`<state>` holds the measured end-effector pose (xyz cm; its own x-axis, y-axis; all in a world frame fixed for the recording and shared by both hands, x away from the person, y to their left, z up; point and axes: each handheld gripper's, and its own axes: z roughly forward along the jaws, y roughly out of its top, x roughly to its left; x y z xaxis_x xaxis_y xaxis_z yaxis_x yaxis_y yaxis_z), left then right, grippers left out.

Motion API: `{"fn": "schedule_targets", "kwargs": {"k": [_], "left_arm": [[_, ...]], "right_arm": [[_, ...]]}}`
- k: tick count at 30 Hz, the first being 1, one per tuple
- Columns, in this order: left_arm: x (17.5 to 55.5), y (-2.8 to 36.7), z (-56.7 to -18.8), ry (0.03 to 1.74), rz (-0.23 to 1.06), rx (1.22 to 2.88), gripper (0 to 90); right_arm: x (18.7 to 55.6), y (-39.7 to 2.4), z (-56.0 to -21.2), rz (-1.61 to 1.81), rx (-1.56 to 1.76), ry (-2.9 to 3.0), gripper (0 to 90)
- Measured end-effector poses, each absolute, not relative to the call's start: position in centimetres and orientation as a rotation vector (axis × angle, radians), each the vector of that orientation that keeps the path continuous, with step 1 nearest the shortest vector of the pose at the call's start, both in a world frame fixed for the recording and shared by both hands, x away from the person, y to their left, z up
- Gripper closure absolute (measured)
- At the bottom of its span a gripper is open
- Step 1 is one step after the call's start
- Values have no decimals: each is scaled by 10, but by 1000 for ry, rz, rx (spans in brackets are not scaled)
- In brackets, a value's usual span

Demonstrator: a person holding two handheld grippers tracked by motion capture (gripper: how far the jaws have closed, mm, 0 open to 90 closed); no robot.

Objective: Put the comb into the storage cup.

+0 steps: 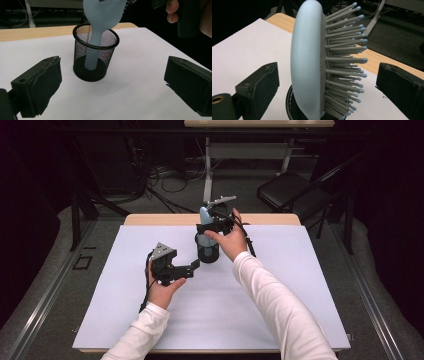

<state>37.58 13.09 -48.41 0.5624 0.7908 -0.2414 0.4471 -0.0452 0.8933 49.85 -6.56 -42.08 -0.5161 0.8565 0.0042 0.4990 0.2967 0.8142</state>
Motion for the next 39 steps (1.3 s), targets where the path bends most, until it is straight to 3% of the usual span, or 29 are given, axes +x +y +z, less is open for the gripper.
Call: {"fn": "schedule_targets", "kwargs": {"k": [8, 39], "left_arm": [[376, 131, -484, 1047, 383, 1682, 13], [374, 129, -485, 1048, 386, 1688, 13]], "right_arm": [[498, -66, -420, 1094, 1213, 2138, 0], [481, -79, -398, 1150, 1157, 2128, 0]]}}
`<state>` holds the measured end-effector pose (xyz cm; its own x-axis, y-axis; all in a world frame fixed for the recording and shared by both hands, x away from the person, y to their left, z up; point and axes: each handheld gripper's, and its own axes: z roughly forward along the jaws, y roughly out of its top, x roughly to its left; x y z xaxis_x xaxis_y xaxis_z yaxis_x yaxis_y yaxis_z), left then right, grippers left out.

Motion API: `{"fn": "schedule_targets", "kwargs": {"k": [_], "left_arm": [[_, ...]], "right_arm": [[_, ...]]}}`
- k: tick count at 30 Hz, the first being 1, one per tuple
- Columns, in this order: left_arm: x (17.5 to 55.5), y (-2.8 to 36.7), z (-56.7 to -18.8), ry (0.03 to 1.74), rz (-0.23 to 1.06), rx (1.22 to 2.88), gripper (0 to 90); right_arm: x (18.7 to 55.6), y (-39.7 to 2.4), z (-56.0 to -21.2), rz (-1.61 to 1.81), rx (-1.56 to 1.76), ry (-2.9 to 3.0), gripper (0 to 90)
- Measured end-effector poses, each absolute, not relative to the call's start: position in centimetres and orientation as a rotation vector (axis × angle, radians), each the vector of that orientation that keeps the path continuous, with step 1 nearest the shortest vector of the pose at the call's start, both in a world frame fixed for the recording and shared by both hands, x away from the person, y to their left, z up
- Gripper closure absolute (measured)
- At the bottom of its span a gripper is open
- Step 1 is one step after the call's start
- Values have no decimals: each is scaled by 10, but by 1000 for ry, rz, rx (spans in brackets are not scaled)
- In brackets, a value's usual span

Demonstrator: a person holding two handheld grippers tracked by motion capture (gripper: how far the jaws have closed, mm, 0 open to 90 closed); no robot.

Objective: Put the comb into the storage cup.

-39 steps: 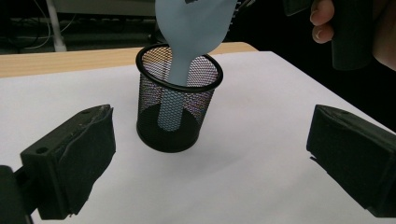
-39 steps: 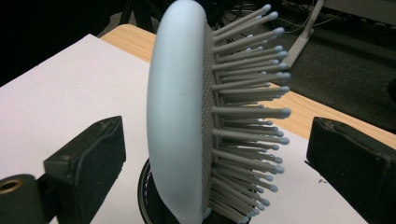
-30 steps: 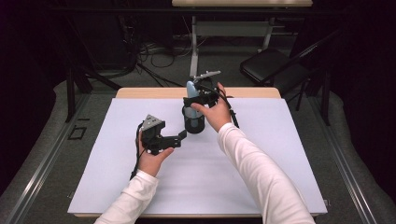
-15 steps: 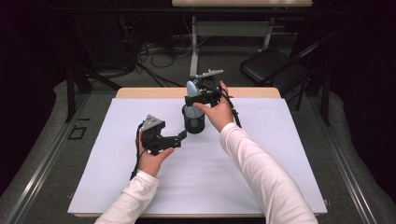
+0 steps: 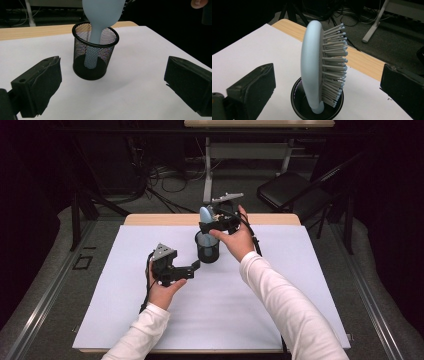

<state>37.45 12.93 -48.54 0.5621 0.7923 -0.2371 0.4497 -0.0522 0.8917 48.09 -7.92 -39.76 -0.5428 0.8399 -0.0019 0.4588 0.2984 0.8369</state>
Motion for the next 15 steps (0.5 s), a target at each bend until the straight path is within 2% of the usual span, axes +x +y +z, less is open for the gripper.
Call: {"fn": "schedule_targets", "kwargs": {"k": [15], "left_arm": [[373, 129, -485, 1049, 385, 1694, 13]], "right_arm": [[467, -94, -381, 1136, 1174, 2117, 0]]}}
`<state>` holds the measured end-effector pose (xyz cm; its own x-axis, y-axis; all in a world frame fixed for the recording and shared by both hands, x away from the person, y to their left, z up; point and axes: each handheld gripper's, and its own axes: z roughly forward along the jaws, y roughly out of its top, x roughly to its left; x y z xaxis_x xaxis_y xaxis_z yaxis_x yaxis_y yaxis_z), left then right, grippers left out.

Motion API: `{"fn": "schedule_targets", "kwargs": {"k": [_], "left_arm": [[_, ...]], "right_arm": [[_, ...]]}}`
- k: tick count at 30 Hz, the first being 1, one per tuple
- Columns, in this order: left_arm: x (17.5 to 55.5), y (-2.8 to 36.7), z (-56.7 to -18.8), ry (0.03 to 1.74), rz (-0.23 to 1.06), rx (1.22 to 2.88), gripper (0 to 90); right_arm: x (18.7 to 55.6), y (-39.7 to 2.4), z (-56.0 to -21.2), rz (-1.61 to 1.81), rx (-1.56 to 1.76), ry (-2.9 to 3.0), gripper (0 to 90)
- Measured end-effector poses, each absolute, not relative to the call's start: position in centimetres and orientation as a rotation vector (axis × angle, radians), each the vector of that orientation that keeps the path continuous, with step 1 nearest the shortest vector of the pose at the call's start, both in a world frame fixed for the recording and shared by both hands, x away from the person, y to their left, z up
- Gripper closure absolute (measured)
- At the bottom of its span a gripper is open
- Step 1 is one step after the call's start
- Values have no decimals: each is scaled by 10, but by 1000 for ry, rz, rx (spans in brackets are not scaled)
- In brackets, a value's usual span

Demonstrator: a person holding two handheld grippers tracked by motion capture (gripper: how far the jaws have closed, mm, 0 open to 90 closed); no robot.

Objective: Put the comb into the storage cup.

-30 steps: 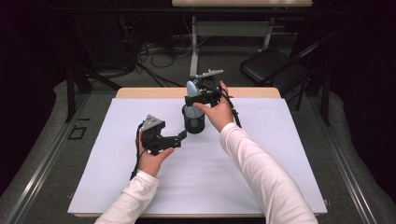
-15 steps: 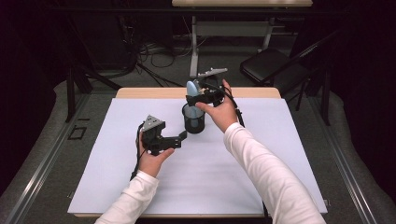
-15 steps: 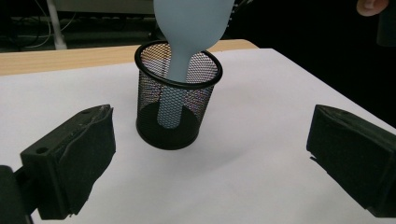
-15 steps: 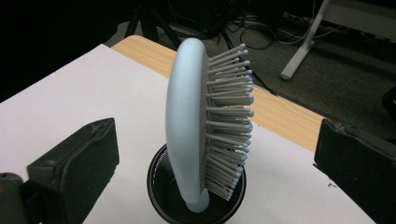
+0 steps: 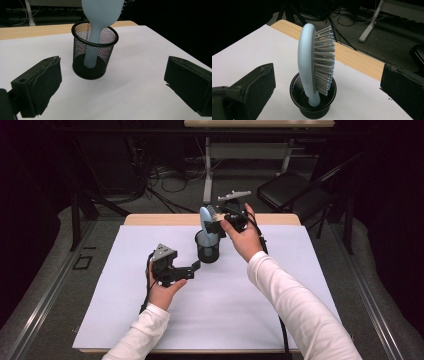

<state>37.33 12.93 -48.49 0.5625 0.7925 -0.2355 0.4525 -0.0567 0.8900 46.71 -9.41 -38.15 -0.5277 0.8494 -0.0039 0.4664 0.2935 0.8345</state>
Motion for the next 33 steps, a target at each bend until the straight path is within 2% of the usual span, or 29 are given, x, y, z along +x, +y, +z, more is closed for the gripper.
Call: {"fn": "schedule_targets", "kwargs": {"k": [33], "left_arm": [[384, 152, -478, 1106, 346, 1643, 13]], "right_arm": [[439, -102, -393, 1101, 1075, 2246, 0]]}}
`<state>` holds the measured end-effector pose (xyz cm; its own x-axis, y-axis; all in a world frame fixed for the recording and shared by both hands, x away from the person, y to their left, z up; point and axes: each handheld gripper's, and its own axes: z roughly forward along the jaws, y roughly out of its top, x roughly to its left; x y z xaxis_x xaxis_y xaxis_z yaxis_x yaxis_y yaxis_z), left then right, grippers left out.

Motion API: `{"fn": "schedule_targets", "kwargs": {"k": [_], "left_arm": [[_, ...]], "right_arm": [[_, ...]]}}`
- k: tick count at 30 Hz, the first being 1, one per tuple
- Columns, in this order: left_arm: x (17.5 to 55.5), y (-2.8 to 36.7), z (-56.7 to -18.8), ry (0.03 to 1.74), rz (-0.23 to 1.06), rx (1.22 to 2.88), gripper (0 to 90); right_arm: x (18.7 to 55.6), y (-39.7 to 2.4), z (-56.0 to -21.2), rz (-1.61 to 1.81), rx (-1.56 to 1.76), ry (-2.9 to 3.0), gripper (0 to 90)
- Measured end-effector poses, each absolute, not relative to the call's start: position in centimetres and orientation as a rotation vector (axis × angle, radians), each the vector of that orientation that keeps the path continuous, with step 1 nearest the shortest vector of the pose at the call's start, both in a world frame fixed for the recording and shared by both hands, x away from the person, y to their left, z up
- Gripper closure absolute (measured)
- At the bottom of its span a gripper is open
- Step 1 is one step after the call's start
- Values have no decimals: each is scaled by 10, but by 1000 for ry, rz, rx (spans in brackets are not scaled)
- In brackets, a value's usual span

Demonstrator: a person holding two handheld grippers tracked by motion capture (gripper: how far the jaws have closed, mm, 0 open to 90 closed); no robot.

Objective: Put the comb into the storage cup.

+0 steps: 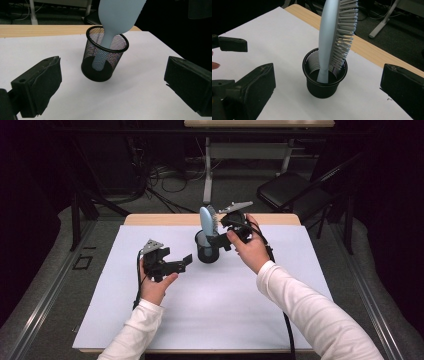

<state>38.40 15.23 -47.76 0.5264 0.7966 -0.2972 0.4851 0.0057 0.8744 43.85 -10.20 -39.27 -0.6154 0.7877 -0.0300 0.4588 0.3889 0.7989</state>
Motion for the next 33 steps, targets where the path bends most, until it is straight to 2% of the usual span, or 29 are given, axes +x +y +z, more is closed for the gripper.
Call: {"fn": "schedule_targets", "kwargs": {"k": [17, 33], "left_arm": [[384, 161, -467, 1105, 326, 1650, 13], [376, 161, -445, 1045, 281, 1730, 13]], "right_arm": [[419, -142, -403, 1110, 1098, 2224, 0], [392, -176, -410, 1137, 1100, 2187, 0]]}}
